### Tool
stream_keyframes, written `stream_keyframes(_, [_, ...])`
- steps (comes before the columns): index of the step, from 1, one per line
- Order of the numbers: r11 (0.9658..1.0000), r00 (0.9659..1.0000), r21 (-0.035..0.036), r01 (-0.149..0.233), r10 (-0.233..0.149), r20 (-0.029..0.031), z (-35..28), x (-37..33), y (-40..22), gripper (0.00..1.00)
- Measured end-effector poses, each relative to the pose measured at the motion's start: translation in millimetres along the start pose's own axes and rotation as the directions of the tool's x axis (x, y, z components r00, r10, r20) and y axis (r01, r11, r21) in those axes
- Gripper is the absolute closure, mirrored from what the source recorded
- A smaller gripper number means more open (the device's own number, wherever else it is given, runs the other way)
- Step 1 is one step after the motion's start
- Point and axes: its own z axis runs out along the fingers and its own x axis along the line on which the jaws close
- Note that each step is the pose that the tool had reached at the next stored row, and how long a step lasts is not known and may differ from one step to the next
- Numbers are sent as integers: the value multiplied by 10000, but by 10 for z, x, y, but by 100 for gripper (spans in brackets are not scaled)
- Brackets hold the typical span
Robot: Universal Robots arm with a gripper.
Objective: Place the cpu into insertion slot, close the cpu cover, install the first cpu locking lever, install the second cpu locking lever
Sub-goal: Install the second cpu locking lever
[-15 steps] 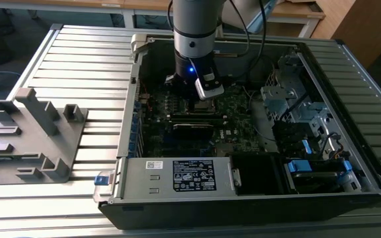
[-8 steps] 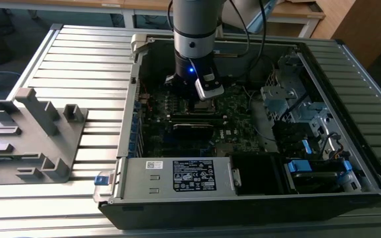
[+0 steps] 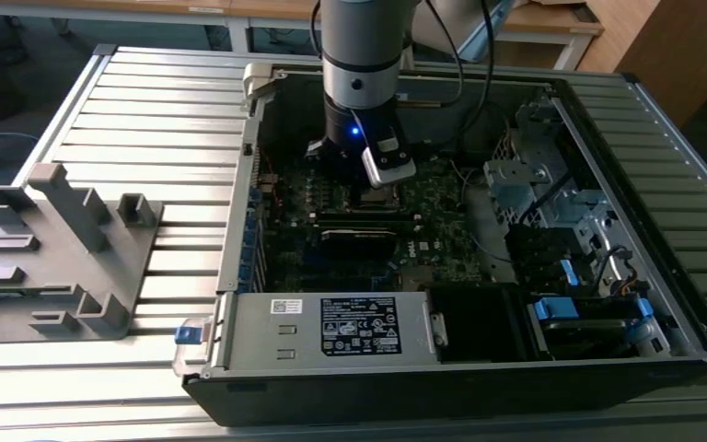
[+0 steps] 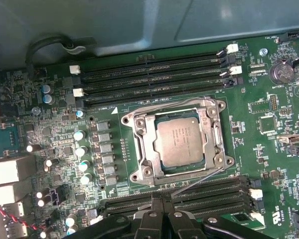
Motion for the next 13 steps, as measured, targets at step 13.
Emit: stream_keyframes(13, [10000, 10000, -2, 1, -1, 0, 70, 58, -23, 89])
